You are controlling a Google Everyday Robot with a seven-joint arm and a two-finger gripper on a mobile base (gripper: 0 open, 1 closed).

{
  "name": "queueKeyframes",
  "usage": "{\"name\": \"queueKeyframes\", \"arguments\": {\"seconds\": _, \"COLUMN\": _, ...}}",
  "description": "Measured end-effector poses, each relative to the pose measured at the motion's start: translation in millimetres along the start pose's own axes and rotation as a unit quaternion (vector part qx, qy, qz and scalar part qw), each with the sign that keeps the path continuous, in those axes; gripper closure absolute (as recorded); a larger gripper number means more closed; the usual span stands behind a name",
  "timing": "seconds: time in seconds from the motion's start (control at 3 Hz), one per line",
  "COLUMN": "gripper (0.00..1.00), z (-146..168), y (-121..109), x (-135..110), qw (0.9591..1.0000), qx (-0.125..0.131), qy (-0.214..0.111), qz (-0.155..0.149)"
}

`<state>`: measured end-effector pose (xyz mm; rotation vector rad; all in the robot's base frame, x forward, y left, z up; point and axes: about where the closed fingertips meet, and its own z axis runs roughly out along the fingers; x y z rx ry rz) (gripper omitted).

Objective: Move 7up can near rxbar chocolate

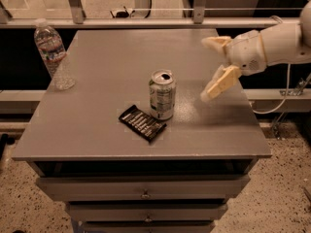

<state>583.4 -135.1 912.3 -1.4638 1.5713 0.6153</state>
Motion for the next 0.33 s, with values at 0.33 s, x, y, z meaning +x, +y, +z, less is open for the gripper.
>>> {"name": "queueKeyframes", "arguments": {"seconds": 0.33, "gripper": 0.00, "z": 2.0, "y": -0.5, "x": -3.3, "qw": 1.0000, "qx": -0.002, "qy": -0.003, "qz": -0.003}}
